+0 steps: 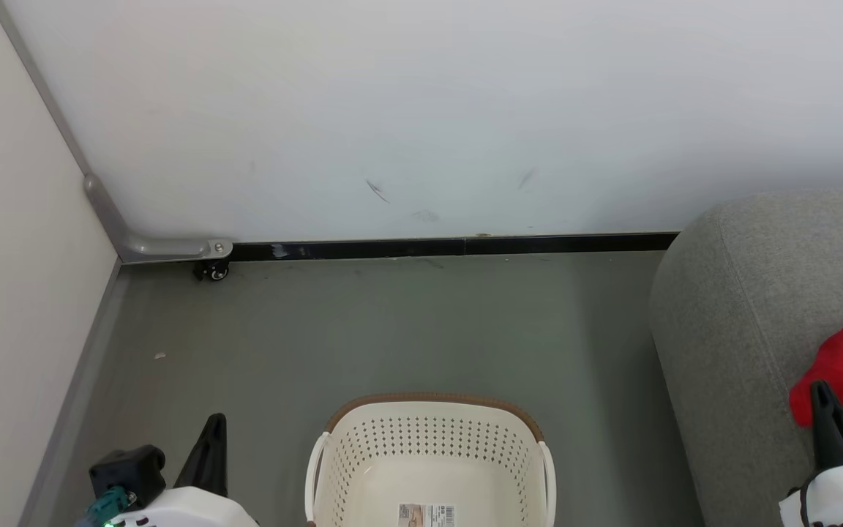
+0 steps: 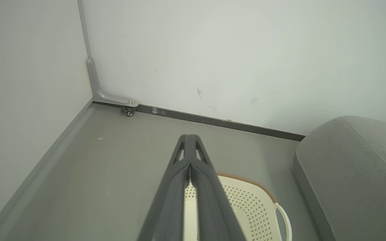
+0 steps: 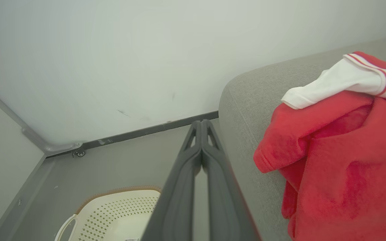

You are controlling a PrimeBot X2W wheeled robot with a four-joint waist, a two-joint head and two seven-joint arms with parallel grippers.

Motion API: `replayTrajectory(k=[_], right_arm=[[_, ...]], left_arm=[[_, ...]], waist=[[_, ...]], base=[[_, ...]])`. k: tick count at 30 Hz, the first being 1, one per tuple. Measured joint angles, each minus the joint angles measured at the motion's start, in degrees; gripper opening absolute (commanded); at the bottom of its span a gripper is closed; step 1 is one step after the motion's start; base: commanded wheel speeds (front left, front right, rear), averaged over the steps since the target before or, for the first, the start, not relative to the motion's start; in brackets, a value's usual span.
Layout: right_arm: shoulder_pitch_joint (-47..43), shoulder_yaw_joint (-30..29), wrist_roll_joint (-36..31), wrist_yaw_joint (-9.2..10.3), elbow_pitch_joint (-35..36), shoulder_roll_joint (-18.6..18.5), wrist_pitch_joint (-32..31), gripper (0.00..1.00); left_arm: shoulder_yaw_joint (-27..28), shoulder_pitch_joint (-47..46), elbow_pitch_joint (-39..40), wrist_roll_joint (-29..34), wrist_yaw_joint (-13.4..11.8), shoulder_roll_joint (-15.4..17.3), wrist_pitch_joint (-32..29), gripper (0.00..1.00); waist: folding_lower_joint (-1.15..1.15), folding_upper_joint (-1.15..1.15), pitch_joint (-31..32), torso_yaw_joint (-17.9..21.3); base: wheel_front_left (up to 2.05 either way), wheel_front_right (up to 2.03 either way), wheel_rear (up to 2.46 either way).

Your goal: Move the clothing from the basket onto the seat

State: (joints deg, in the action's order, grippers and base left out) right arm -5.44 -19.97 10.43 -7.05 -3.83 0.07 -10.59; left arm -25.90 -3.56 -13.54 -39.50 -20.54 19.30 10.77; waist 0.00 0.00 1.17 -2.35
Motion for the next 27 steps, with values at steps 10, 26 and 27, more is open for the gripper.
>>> replayTrajectory(k=[10, 26, 27], right_arm=[[2.8, -0.5, 8.6, 0.00, -3.4, 0.0, -1.7, 0.00], [4.7, -0.2, 21.8, 0.00, -6.1, -0.2, -2.9, 0.00], [4.9, -0.2, 22.7, 0.00, -6.2, -0.2, -2.9, 0.00]], left_arm=[[3.6, 0.0, 0.7, -6.4, 2.6, -1.9, -1.9, 0.00], [8.4, 0.0, 1.1, -14.9, 7.0, -4.7, -4.6, 0.00], [8.7, 0.0, 1.1, -15.5, 7.2, -5.0, -4.8, 0.00]], waist=[[0.06, 0.00, -0.1, 0.4], [0.67, 0.00, 0.2, 0.9], [0.70, 0.00, 0.2, 0.9]], base=[[0.00, 0.00, 0.00], [0.00, 0.00, 0.00], [0.00, 0.00, 0.00]])
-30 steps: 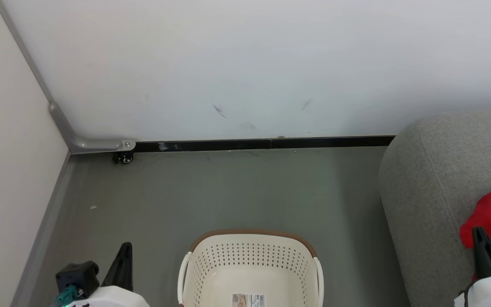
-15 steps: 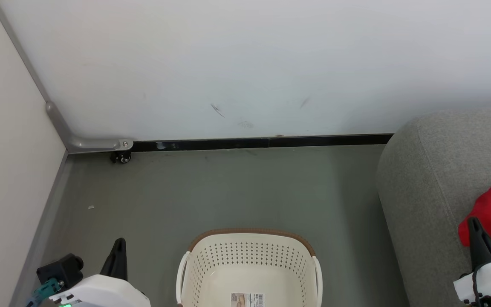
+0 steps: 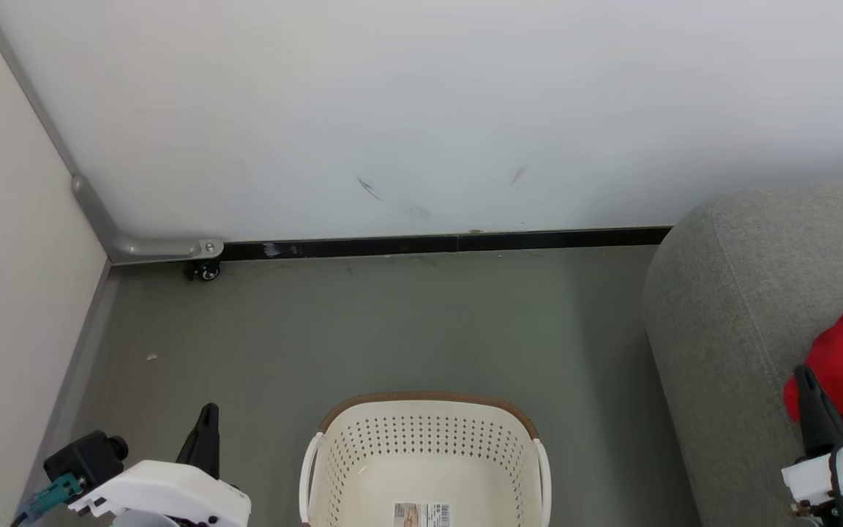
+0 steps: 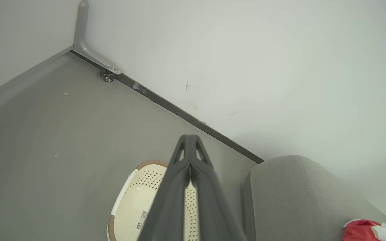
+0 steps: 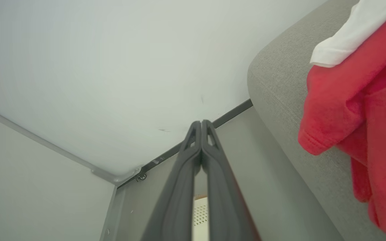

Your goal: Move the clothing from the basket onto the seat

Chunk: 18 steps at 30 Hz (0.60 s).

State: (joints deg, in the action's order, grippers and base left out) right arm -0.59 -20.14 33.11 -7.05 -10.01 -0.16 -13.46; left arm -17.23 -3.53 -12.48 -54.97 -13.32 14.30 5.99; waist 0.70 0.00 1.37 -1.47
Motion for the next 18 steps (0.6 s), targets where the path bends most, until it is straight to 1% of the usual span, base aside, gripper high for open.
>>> replayTrajectory(k=[4, 9, 11, 13, 18], right_arm=[[0.9, 0.4, 3.6, 0.00, -0.6, -0.1, 0.0, 0.00], [0.9, 1.1, 8.2, 0.00, -1.4, -0.2, 0.0, 0.00], [0.9, 1.5, 10.0, 0.00, -1.5, -0.3, 0.0, 0.00], [1.0, 1.9, 11.8, 0.00, -1.7, -0.3, 0.0, 0.00], [2.0, 2.6, 16.3, 0.00, -2.4, -0.5, 0.1, 0.00]], left_arm=[[1.3, 0.0, 0.0, -2.4, 1.3, -0.6, -0.7, 0.00], [3.0, 0.0, 0.1, -5.5, 2.5, -1.5, -1.5, 0.00], [3.5, 0.1, 0.1, -6.4, 2.8, -1.9, -2.0, 0.00], [4.1, 0.1, 0.1, -7.6, 3.7, -2.2, -2.4, 0.00], [5.8, 0.1, 0.1, -10.3, 5.0, -2.9, -3.3, 0.00]], waist=[[0.06, 0.00, 0.1, 0.1], [0.06, 0.00, 0.1, 0.2], [0.02, 0.00, 0.1, 0.3], [-0.04, 0.00, 0.0, 0.3], [-0.23, 0.00, -0.1, 0.4]], base=[[0.00, 0.00, 0.00], [0.00, 0.00, 0.00], [0.00, 0.00, 0.00], [0.00, 0.00, 0.00], [0.00, 0.00, 0.00]])
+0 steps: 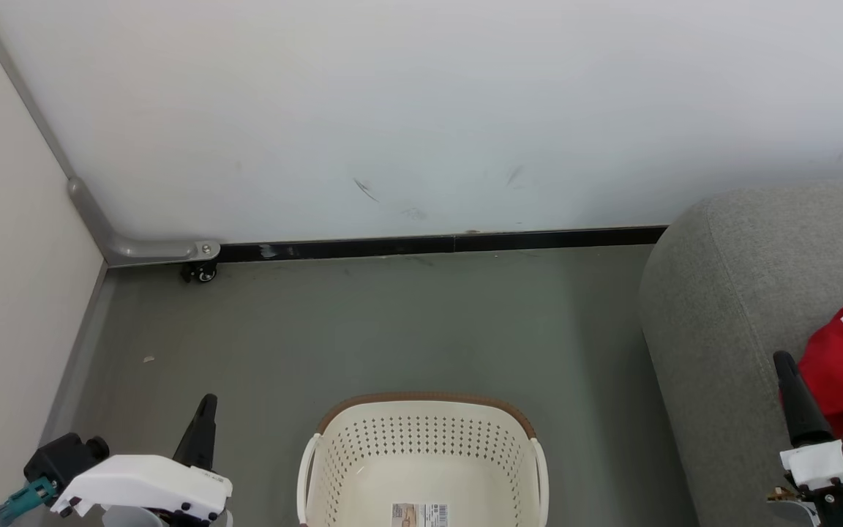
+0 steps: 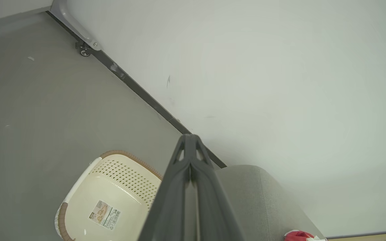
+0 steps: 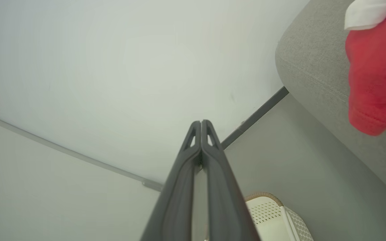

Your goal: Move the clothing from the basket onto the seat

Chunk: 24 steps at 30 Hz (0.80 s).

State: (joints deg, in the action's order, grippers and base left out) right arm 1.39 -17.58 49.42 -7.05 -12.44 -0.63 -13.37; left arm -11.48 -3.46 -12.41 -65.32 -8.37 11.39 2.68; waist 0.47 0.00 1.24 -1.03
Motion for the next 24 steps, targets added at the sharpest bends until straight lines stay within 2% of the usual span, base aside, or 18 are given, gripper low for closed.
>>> replayTrajectory(k=[10, 24], right_arm=[[0.1, 1.9, 9.0, 0.00, -1.0, -0.2, 1.2, 0.00], [1.4, 4.5, 21.5, 0.00, -2.4, -0.7, 2.4, 0.00]], left_arm=[[3.2, 0.0, -0.2, -6.0, 2.9, -1.8, -1.6, 0.00], [7.6, 0.0, -0.5, -14.0, 7.1, -4.5, -4.2, 0.00]], waist=[[-0.33, 0.00, -0.5, 0.2], [-0.42, 0.00, -0.9, 0.6]], base=[[0.00, 0.00, 0.00], [0.00, 0.00, 0.00]])
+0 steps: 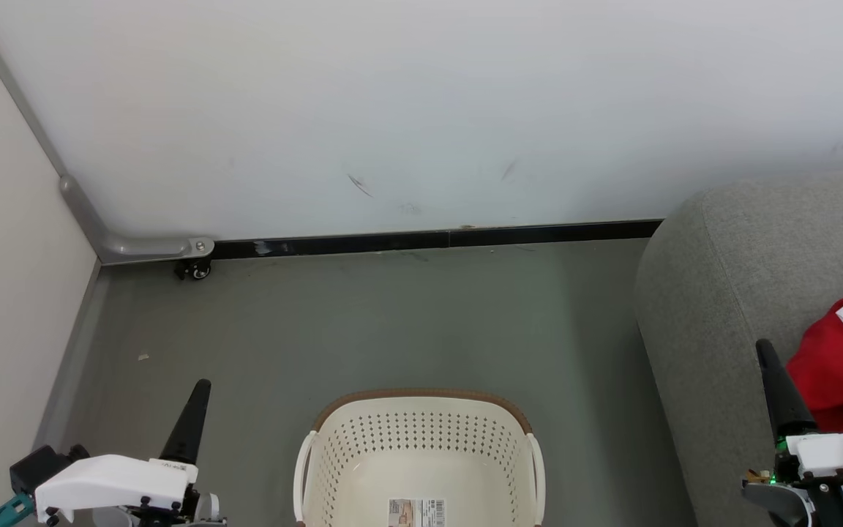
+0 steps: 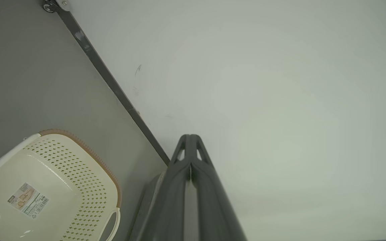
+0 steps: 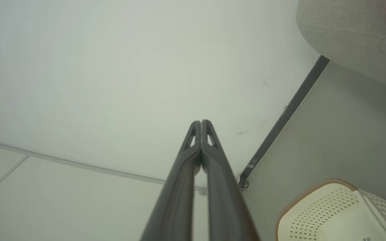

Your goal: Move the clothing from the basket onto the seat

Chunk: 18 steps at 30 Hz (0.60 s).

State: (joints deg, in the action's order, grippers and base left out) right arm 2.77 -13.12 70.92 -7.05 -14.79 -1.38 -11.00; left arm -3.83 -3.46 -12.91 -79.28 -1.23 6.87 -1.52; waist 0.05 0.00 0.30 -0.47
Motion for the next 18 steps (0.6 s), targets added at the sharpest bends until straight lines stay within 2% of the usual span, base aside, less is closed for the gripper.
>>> replayTrajectory(k=[18], right_arm=[[1.3, 2.7, 16.0, 0.00, -1.9, -0.5, 2.0, 0.00]], left_arm=[[5.9, 0.0, -0.6, -10.5, 5.4, -3.1, -3.0, 0.00]], waist=[[-0.01, 0.00, -0.3, 0.4]], base=[[0.00, 0.00, 0.00]])
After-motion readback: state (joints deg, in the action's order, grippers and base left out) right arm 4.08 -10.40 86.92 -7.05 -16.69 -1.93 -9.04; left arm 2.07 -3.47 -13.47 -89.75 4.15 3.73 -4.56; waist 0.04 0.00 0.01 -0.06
